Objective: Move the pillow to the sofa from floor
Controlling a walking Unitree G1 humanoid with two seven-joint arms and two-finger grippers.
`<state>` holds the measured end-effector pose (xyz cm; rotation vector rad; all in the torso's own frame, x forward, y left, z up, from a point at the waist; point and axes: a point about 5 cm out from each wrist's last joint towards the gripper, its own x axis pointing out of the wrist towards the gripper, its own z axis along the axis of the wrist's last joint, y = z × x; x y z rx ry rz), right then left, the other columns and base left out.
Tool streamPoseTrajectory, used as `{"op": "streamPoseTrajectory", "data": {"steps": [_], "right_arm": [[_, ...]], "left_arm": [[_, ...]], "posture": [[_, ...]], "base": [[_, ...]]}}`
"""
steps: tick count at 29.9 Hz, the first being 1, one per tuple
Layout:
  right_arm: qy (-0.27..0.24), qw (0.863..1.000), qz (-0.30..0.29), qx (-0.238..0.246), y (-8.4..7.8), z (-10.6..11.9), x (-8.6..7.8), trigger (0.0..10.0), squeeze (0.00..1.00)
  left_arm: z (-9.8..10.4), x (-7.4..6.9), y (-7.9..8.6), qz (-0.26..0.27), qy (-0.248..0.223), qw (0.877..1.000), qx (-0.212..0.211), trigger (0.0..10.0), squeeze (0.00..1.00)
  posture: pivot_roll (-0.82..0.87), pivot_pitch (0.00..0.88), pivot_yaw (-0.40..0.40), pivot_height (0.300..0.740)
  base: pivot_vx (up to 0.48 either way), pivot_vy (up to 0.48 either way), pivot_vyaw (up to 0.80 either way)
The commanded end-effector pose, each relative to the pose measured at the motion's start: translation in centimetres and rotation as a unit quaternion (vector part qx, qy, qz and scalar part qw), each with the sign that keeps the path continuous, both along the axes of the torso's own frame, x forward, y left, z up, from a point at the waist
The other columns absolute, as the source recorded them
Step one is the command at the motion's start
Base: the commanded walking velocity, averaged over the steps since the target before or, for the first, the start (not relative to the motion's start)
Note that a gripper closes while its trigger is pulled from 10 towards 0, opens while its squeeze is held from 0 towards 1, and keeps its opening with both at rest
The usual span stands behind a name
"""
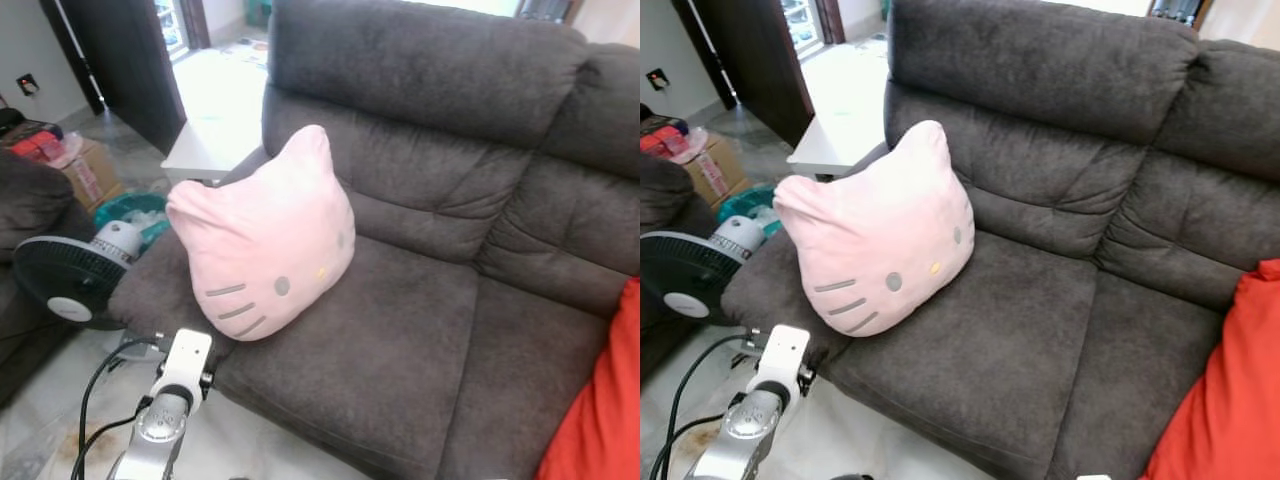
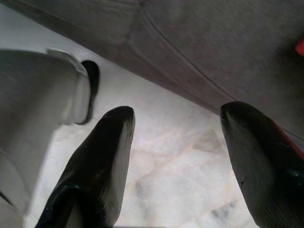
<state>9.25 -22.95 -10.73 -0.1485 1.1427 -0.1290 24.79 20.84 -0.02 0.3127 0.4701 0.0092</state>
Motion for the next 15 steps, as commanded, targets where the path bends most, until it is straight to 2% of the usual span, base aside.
{"op": "streamPoseTrajectory", "data": {"steps": [1,3,4,9,12,15], "right_arm": [[0.009,1.000,-0.009,0.004,0.3,-0.2,-0.8,10.0,0.00],[0.009,1.000,-0.009,0.005,0.4,-0.3,-0.7,10.0,0.00],[0.008,1.000,-0.009,0.006,0.5,-0.3,-0.7,10.0,0.00],[0.006,1.000,-0.010,0.009,0.6,-0.3,-0.6,10.0,0.00],[0.002,1.000,-0.012,0.013,0.6,-0.2,-0.6,10.0,0.00],[0.001,1.000,-0.018,0.014,0.5,-0.2,-0.6,10.0,0.00]], "left_arm": [[-1.5,-1.2,0.9,0.030,0.030,0.999,-0.003,10.0,0.00],[-2.3,-1.7,1.4,0.043,0.046,0.998,-0.005,10.0,0.00],[-3.3,-2.4,1.8,0.055,0.071,0.996,-0.003,10.0,0.00],[-5.1,-4.0,2.6,0.087,0.118,0.989,-0.012,10.0,0.00],[-6.2,-5.4,2.8,0.100,0.157,0.982,-0.008,10.0,0.00],[-6.9,-6.1,2.5,0.107,0.179,0.978,-0.009,10.0,0.00]], "posture": [[0.16,0.083,-0.007,0.740],[0.16,0.083,-0.006,0.740],[0.16,0.081,-0.003,0.740],[0.15,0.068,-0.002,0.740],[0.14,0.059,-0.004,0.740],[0.14,0.052,-0.008,0.740]], "base": [[0.000,0.000,0.00],[0.000,0.000,0.00],[0.000,0.000,0.00],[0.000,0.000,0.00],[0.000,0.000,0.00],[0.000,0.000,0.00]]}}
